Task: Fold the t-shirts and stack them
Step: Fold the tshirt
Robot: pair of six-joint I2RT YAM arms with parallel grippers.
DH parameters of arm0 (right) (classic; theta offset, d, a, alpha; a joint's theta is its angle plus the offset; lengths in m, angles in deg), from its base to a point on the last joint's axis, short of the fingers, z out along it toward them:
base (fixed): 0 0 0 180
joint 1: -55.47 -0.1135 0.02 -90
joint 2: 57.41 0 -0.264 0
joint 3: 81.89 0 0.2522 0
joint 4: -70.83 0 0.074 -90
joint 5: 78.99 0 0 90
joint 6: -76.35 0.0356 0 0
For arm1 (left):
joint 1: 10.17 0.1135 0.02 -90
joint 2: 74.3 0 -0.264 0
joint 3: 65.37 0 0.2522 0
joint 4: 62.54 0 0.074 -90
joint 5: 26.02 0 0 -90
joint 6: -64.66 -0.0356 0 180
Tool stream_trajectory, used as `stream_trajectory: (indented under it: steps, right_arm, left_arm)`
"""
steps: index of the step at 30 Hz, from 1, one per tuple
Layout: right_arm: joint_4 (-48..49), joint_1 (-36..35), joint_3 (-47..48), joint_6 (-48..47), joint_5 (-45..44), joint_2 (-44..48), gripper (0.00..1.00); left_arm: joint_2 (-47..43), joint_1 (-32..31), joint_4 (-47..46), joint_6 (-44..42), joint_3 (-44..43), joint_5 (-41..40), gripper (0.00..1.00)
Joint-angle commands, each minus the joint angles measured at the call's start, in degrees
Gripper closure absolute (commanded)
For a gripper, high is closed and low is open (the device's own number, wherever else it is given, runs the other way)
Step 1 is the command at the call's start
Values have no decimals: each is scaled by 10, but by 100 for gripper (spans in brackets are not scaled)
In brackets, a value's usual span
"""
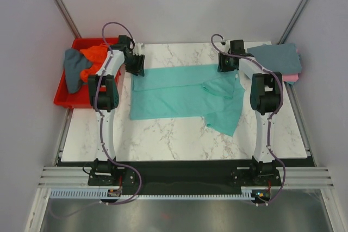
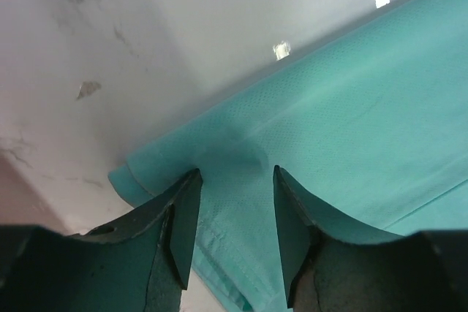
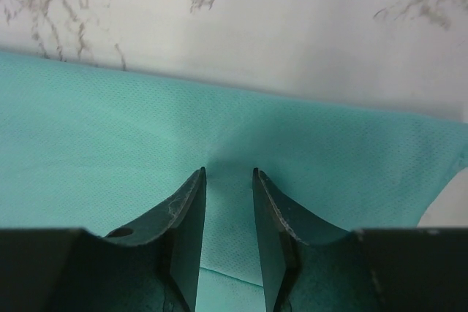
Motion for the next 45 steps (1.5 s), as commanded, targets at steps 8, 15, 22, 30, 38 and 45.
stream_trajectory:
  steps: [8, 15, 22, 30, 38, 45]
  right_arm:
    - [8, 18, 66, -22, -36, -23, 59]
    - [65, 17, -36, -74, -7, 179, 58]
    - [19, 9, -251, -225, 104, 367, 55]
    - [-120, -45, -512, -459, 116, 593, 57]
    - [-197, -61, -616, -627, 115, 688, 60]
    - [-246, -88, -665, -742, 124, 694, 60]
  left_arm:
    - [11, -23, -31, -4, -83, -82, 46]
    - [-215, -38, -95, 36, 0, -12, 38]
    - [-410, -63, -133, -53, 267, 12, 39]
    - [-553, -71, -187, -163, 609, -48, 48]
    - [-571, -75, -258, -200, 699, -109, 47]
    - [-540, -75, -249, -179, 662, -124, 46]
